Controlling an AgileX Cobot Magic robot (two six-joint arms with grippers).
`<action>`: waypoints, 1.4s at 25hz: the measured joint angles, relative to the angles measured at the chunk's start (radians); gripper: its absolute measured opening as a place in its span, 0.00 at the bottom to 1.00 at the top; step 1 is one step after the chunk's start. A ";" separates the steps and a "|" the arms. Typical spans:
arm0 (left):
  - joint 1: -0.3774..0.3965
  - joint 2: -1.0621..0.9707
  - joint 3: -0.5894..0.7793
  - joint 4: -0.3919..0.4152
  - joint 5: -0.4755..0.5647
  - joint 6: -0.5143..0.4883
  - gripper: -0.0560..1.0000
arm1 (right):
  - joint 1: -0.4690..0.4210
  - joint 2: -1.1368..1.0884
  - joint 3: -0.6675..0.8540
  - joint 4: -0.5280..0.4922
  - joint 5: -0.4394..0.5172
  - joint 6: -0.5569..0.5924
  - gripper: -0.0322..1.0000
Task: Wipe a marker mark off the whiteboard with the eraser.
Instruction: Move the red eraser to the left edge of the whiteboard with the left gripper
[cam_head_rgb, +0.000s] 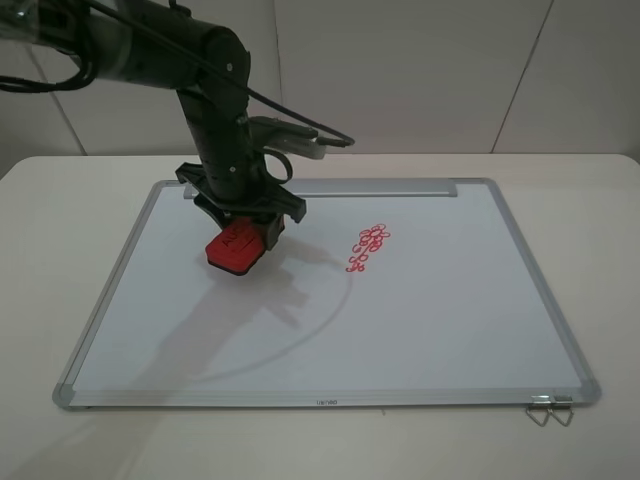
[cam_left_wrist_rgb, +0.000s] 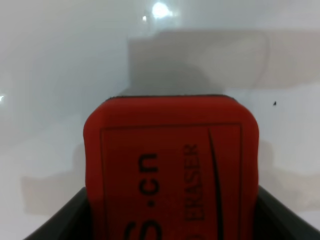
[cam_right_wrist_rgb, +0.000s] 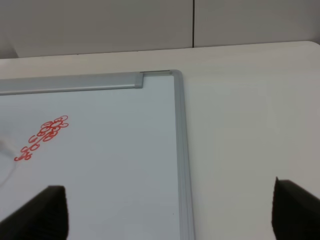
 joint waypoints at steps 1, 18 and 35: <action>0.000 -0.029 0.040 0.003 -0.016 -0.011 0.59 | 0.000 0.000 0.000 0.000 0.000 0.000 0.73; 0.024 -0.256 0.638 0.032 -0.353 -0.341 0.59 | 0.000 0.000 0.000 0.000 0.000 0.000 0.73; 0.151 -0.272 0.731 0.080 -0.484 -0.347 0.59 | 0.000 0.000 0.000 0.000 0.000 0.000 0.73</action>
